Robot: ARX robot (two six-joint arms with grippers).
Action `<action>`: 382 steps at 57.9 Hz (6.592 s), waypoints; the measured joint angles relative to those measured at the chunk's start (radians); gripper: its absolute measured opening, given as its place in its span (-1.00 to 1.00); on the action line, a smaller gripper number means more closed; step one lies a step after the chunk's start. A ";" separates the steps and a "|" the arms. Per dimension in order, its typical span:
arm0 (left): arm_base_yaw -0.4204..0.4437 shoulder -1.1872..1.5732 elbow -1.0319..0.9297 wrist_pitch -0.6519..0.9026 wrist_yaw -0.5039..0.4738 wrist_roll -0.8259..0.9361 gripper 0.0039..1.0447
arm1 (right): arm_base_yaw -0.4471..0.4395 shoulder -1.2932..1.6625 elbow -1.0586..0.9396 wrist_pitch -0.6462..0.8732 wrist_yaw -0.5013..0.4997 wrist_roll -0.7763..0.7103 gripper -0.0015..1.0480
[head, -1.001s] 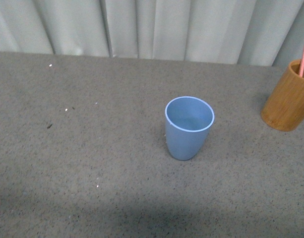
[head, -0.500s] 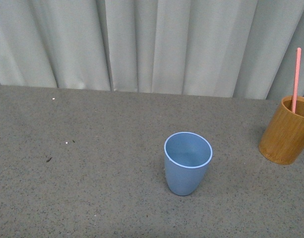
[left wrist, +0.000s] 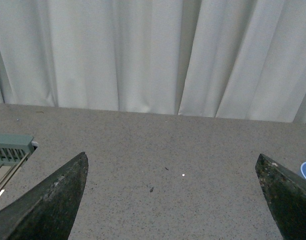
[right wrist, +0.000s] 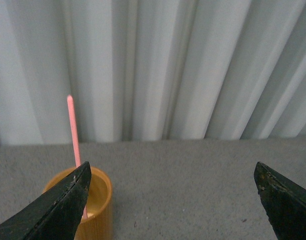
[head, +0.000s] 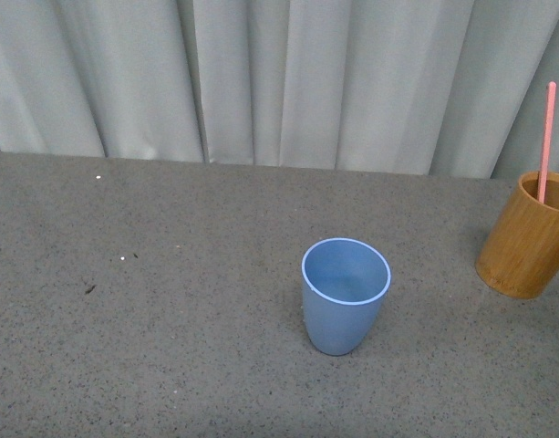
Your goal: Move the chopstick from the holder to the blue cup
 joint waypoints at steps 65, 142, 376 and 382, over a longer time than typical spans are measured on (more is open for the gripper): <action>0.000 0.000 0.000 0.000 0.001 0.002 0.88 | 0.155 0.496 0.660 -0.443 0.080 0.196 0.82; 0.000 0.000 0.000 0.000 0.001 0.002 0.88 | 0.188 0.636 0.700 -0.336 0.033 0.190 -0.95; 0.000 -0.002 0.000 0.000 0.001 0.002 0.88 | 0.203 -1.464 -0.421 -0.946 -0.027 0.134 -0.99; 0.000 -0.002 0.000 0.000 0.002 0.002 0.88 | 0.203 -1.469 -0.421 -0.950 -0.027 0.133 -0.98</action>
